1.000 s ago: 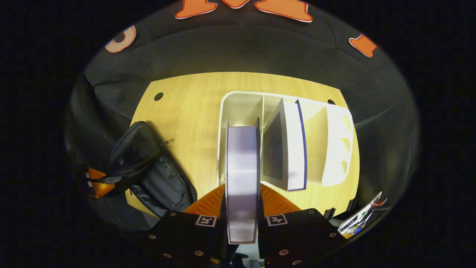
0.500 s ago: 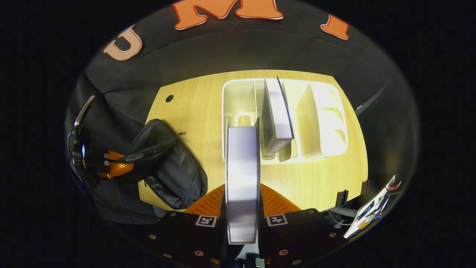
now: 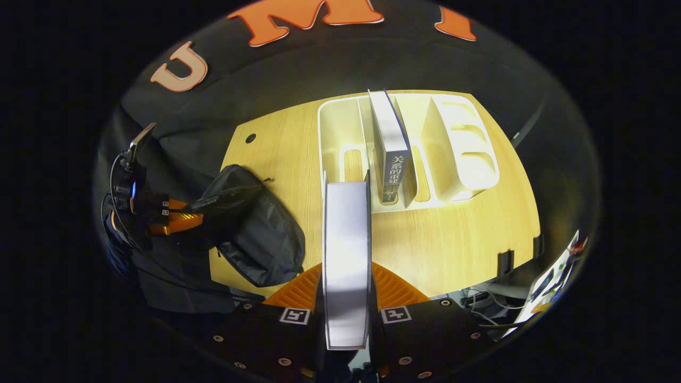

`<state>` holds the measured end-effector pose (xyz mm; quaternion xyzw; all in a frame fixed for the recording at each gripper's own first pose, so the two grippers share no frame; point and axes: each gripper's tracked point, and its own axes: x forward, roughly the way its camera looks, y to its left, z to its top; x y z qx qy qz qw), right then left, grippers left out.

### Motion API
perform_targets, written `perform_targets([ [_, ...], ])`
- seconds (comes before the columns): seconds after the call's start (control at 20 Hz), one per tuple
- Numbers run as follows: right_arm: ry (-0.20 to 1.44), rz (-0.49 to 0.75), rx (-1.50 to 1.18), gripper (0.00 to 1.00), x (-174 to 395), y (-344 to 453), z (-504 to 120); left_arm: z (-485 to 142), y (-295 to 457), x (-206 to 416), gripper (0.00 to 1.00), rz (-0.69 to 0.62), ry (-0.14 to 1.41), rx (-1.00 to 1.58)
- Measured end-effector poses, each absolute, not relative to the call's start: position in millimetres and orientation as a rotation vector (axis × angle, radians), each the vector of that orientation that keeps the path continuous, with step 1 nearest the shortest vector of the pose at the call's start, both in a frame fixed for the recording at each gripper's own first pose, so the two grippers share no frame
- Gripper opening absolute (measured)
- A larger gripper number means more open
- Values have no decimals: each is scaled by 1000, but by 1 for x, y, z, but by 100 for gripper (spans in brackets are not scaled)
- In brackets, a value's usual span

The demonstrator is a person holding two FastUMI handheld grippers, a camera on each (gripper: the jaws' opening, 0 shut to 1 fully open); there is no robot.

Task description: Open the schoolbag, grab two books from the bookshelf and put them into the schoolbag.

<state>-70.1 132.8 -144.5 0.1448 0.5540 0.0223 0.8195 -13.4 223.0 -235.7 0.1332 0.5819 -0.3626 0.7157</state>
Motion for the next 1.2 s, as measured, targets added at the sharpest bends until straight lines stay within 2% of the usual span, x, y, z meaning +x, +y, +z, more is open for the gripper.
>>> perform_targets([
  [0.4,1096,156,495,34,-95,169,-141,-235,225,-17,4,-780,1284,230],
  [0.85,964,263,713,33,-78,210,-134,-228,219,-22,4,-759,1278,145],
  [1.2,962,298,852,32,-69,254,-163,-226,218,-21,5,-733,1270,103],
])
